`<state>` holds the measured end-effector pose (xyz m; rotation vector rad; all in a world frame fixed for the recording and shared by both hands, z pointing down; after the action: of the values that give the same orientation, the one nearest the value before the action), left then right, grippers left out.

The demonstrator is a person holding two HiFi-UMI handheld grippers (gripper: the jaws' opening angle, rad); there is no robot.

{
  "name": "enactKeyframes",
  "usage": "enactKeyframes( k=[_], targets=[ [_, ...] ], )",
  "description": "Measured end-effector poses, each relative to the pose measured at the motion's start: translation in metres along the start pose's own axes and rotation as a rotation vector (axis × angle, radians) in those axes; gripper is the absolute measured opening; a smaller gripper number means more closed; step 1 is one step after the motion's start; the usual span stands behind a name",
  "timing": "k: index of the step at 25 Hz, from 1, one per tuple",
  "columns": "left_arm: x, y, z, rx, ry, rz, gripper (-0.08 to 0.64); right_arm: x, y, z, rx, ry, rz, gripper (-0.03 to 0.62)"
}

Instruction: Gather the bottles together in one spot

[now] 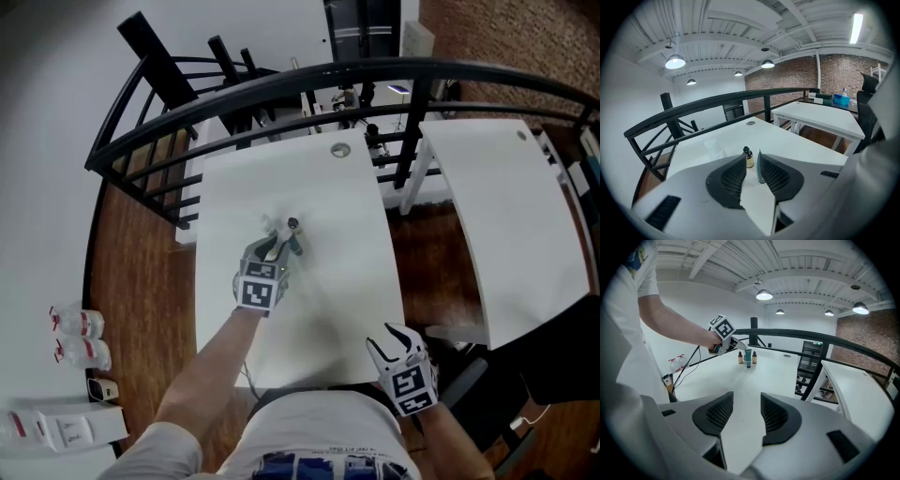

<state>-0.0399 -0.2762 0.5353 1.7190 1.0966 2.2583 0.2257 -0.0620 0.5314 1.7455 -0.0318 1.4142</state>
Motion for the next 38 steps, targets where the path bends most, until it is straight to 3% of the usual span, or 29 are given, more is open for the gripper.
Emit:
enactKeyframes(
  k=[9, 15, 20, 26, 31, 38],
  targets=[
    [0.015, -0.1, -0.006, -0.027, -0.161, 0.119, 0.094, -0.02, 0.014, -0.028, -0.047, -0.04, 0.028, 0.21],
    [0.07, -0.204, -0.009, 0.014, -0.253, 0.149, 0.095, -0.041, 0.002, -0.079, -0.003, -0.069, 0.083, 0.213],
    [0.121, -0.294, -0.01, 0.024, -0.319, 0.154, 0.098, -0.045, -0.02, -0.132, 0.039, 0.026, 0.113, 0.261],
    [0.166, -0.376, 0.004, 0.043, -0.338, 0.154, 0.103, -0.03, -0.055, -0.189, 0.081, 0.115, 0.122, 0.261],
    [0.198, -0.435, 0.021, 0.1, -0.338, 0.172, 0.105, -0.02, -0.093, -0.246, 0.101, 0.106, 0.148, 0.263],
    [0.234, -0.475, 0.039, 0.15, -0.36, 0.134, 0.106, -0.006, -0.12, -0.293, 0.138, 0.1, 0.121, 0.262]
  ],
)
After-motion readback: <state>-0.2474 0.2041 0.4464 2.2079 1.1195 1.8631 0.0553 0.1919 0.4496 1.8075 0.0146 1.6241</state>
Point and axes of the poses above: the fingertips, and each gripper's own axes: y forward along the fingers, z to its right, x out of its underside, the point moved 8 cm from there along -y, backward along the fingers, and after that the axes turned 1 degree about z, right-handed, at the moved point
